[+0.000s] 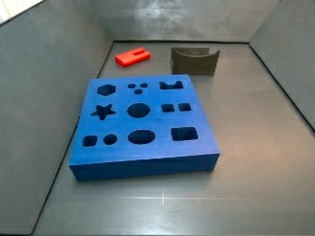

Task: Pick up the square-circle object. Move up. Place the square-circle object on the fixture. Regrasp the square-circle object. Move to above the board. Insert the square-circle object.
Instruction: Pick up the square-circle object.

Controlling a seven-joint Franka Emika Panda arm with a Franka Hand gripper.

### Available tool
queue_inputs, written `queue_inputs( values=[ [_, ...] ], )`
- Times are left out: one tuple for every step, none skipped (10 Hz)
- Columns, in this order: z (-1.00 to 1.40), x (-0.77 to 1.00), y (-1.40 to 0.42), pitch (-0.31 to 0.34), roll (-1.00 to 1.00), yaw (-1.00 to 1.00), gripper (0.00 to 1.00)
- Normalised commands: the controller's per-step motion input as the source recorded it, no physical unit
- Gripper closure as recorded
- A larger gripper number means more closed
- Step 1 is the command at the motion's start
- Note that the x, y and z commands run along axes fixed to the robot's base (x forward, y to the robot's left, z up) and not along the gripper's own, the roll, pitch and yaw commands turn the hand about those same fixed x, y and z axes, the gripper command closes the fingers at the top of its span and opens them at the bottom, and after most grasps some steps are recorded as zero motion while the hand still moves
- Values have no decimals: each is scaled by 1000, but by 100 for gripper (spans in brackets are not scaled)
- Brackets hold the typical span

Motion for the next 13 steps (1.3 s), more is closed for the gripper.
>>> queue_inputs(
  values=[
    [-9,-269,0,0,76,-126,0],
    [-40,-171,-74,7,81,-877,0],
    [-89,-46,0,4,69,-1000,0],
    [-97,-40,0,3,64,-1000,0],
    [-137,-20,0,0,53,-1000,0],
    [-171,-6,0,0,43,-1000,0],
    [-329,0,0,0,4,-1000,0],
    [-366,0,0,0,0,-1000,0],
    [-400,0,0,0,0,-1000,0],
    [-460,0,0,0,0,-1000,0],
    [-563,0,0,0,0,-1000,0],
    [-874,-57,0,-51,0,-1000,0],
    [-983,-403,-20,-110,-17,-723,0]
  ],
)
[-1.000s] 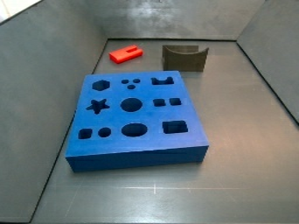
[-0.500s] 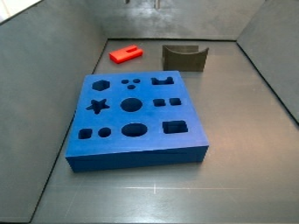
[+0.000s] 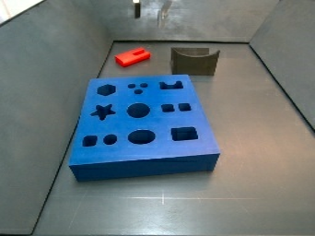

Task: Pick up the square-circle object. Move up. Place the square-circle object on the fixture. Regrasp the square-circle object. Move to above the board. Insert the square-circle object.
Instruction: Pick up the square-circle object.

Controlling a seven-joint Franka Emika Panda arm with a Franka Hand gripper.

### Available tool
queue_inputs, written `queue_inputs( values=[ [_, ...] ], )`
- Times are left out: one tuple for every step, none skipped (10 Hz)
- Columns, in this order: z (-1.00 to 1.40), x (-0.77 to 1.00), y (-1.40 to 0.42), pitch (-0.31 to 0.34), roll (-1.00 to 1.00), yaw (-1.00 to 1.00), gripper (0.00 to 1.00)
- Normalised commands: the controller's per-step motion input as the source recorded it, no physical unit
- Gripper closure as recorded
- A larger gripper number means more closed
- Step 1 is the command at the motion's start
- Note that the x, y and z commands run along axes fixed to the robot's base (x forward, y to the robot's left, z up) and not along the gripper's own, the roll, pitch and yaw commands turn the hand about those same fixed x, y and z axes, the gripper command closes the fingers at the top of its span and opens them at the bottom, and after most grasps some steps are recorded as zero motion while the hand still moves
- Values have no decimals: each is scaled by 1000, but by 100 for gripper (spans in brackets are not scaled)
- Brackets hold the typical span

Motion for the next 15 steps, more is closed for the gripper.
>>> queue_inputs(
  values=[
    [-906,-629,0,-189,-47,-354,0],
    [-691,-734,0,-284,0,0,0],
    [-560,-763,0,-339,11,149,0],
    [-526,-729,-17,-347,0,131,0],
    [-400,-454,-37,-421,-20,0,0],
    [-146,-77,0,-177,-17,0,0],
    [-623,-91,0,-216,17,0,0],
    [-740,-114,117,-244,56,0,0],
    [-397,-83,169,-227,0,0,0],
    [-29,-23,74,-91,0,109,0],
    [0,0,23,0,0,0,0],
    [-89,31,54,0,10,0,0],
    [-423,0,94,-37,41,0,0],
    [-634,-57,77,-103,59,0,0],
    [-646,-69,71,-127,47,0,0]
  ],
)
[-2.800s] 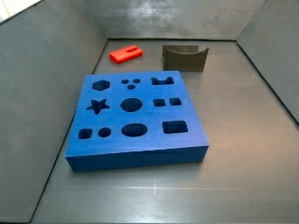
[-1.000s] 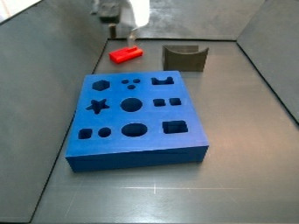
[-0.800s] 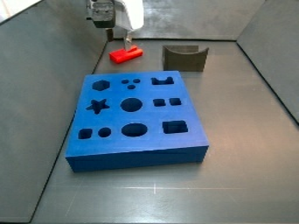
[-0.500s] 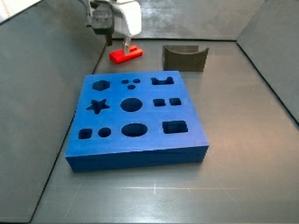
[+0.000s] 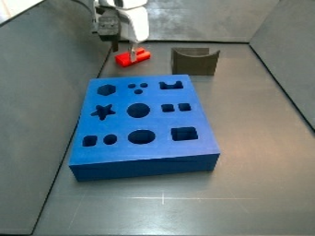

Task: Pick up the square-circle object. Move up. Place the square-circle object on the fixture. Regrasp the square-circle object. Move to above the board. Insert the square-circle object.
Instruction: Pick up the square-circle object.

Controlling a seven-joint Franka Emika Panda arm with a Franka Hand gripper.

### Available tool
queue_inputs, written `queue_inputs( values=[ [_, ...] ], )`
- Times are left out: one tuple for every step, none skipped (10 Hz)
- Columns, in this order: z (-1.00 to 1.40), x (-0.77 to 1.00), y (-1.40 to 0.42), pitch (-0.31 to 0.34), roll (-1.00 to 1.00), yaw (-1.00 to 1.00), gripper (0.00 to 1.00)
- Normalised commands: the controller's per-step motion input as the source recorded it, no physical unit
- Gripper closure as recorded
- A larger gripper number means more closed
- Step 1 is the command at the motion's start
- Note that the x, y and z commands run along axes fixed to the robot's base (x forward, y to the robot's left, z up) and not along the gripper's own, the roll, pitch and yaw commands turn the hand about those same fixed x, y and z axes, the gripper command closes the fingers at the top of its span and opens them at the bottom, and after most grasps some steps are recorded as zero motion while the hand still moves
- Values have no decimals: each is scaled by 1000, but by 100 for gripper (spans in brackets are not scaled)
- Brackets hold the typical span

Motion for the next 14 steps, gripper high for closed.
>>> queue_inputs(
  values=[
    [-583,-134,57,-143,59,0,0],
    [-371,-109,0,-147,0,0,0],
    [-83,0,29,-36,-61,0,0],
    [0,0,0,0,0,0,100],
    [0,0,-6,0,0,0,100],
    [0,0,0,0,0,0,100],
    [0,0,0,0,0,0,100],
    [0,0,0,0,0,0,100],
    [0,0,0,0,0,0,100],
    [0,0,0,0,0,0,100],
    [0,0,0,0,0,0,100],
    [0,0,0,0,0,0,100],
    [0,0,0,0,0,0,100],
    [0,0,0,0,0,0,100]
  ],
)
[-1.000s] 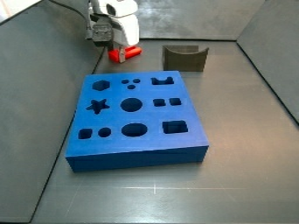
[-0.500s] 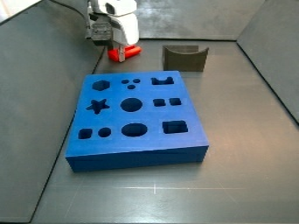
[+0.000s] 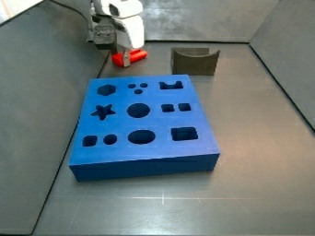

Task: Pick up the square-circle object. Move up. Place the square-circle object on the fixture. Regrasp the square-circle object. Move to above the board. Insert the square-circle object.
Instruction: Pick up the square-circle object, then move up.

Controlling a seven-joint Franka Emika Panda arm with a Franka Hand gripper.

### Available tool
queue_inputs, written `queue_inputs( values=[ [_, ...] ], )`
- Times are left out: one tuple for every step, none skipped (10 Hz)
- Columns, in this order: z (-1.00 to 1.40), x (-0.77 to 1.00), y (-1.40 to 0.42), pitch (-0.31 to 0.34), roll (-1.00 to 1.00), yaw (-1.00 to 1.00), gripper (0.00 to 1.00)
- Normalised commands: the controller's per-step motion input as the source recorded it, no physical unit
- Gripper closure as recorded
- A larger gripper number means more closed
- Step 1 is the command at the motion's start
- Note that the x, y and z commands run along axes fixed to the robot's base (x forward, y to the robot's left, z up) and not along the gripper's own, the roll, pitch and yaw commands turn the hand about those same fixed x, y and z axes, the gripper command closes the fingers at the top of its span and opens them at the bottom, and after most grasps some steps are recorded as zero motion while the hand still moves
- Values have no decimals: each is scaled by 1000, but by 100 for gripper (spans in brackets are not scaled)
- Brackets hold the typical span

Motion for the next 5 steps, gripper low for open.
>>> queue_inputs(
  values=[
    [0,0,0,0,0,0,100],
    [0,0,0,0,0,0,100],
    [833,0,0,0,0,0,100],
    [860,57,49,-23,12,11,100],
    [741,25,36,20,-6,13,100]
  ],
)
